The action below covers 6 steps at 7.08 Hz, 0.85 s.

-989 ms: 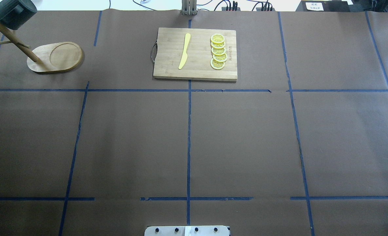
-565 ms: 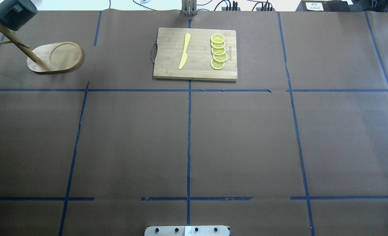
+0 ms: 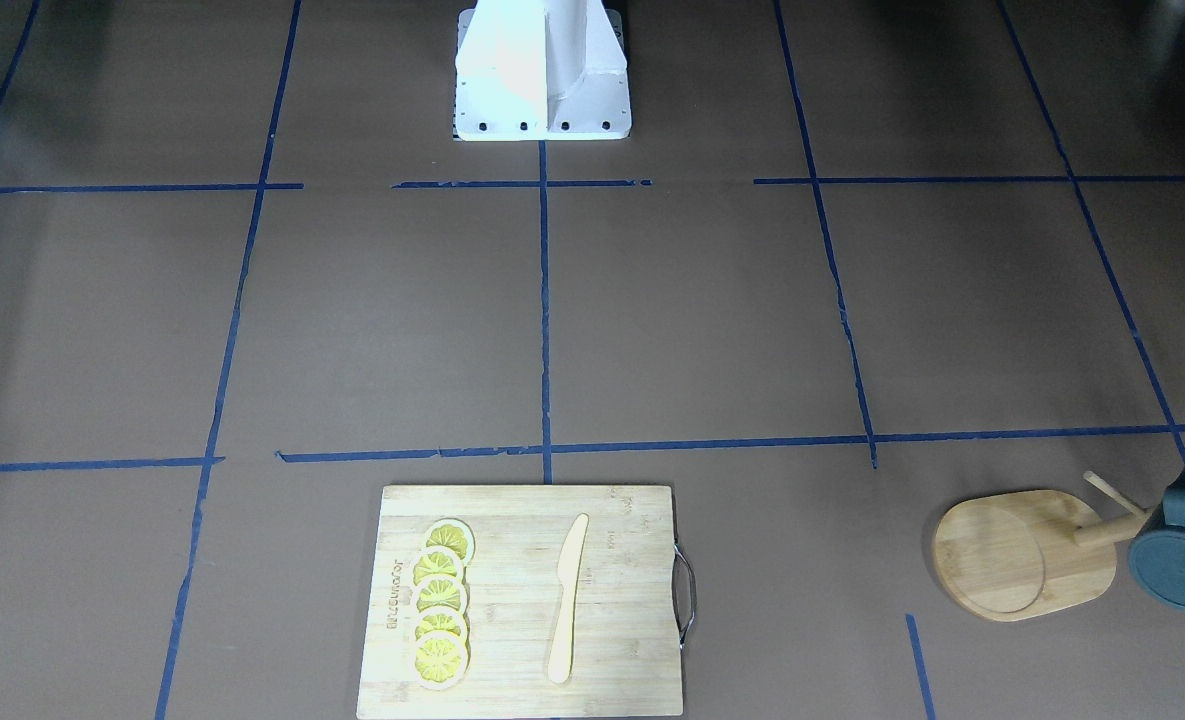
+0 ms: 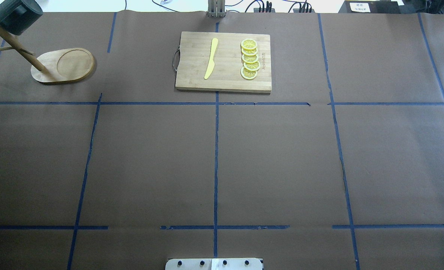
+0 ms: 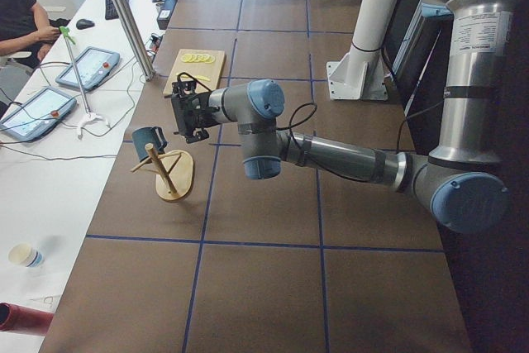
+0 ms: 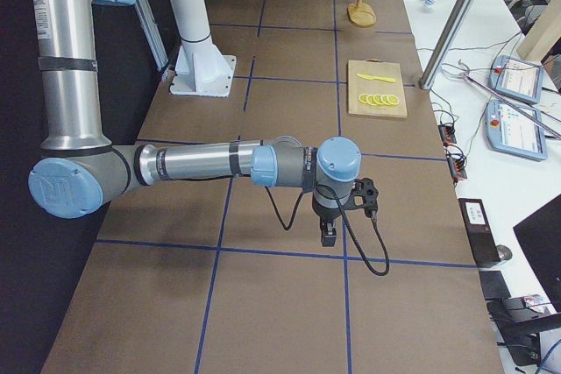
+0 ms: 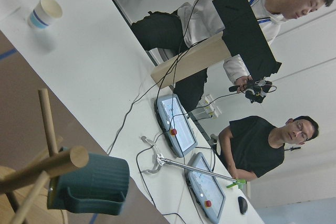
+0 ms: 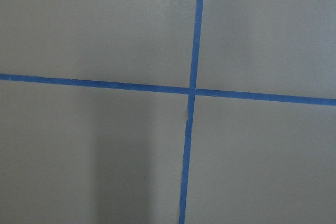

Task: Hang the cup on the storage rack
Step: 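Release the mug with the left gripper and pull back from the rack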

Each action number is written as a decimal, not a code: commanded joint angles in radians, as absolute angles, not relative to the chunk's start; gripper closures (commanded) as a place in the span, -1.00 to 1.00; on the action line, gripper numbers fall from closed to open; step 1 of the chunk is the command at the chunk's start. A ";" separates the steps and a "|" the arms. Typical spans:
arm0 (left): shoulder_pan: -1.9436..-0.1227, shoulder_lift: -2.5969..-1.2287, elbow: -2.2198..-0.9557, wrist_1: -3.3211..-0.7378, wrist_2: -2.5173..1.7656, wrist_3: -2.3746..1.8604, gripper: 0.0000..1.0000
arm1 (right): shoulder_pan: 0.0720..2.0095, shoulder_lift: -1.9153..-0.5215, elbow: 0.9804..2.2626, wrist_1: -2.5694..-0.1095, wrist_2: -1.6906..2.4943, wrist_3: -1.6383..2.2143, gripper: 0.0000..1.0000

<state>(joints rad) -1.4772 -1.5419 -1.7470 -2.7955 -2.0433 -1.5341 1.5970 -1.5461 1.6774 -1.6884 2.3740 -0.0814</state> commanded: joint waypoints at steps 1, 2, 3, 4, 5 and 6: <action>-1.497 -1.439 -1.762 -2.792 -2.049 -1.264 -1.00 | 1.606 -1.546 1.681 -1.687 2.376 -0.081 -0.99; -1.523 -1.407 -1.747 -2.787 -2.093 -1.108 -1.00 | 1.609 -1.546 1.680 -1.687 2.376 -0.081 -0.99; -1.546 -1.387 -1.741 -2.710 -2.123 -0.927 -1.00 | 1.617 -1.545 1.680 -1.687 2.376 -0.081 -0.99; -1.587 -1.384 -1.743 -2.583 -2.191 -0.735 -1.00 | 1.617 -1.545 1.677 -1.687 2.375 -0.083 -0.99; -1.629 -1.385 -1.724 -2.424 -2.244 -0.484 -1.00 | 1.617 -1.546 1.677 -1.689 2.376 -0.083 -0.99; -1.632 -1.391 -1.717 -2.226 -2.246 -0.240 -1.00 | 1.617 -1.546 1.671 -1.689 2.376 -0.083 -0.99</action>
<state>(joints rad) -1.6123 -1.3883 -1.7277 -2.4289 -2.2205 -0.5150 1.6162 -1.5457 1.6753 -1.6884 2.3758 -0.0826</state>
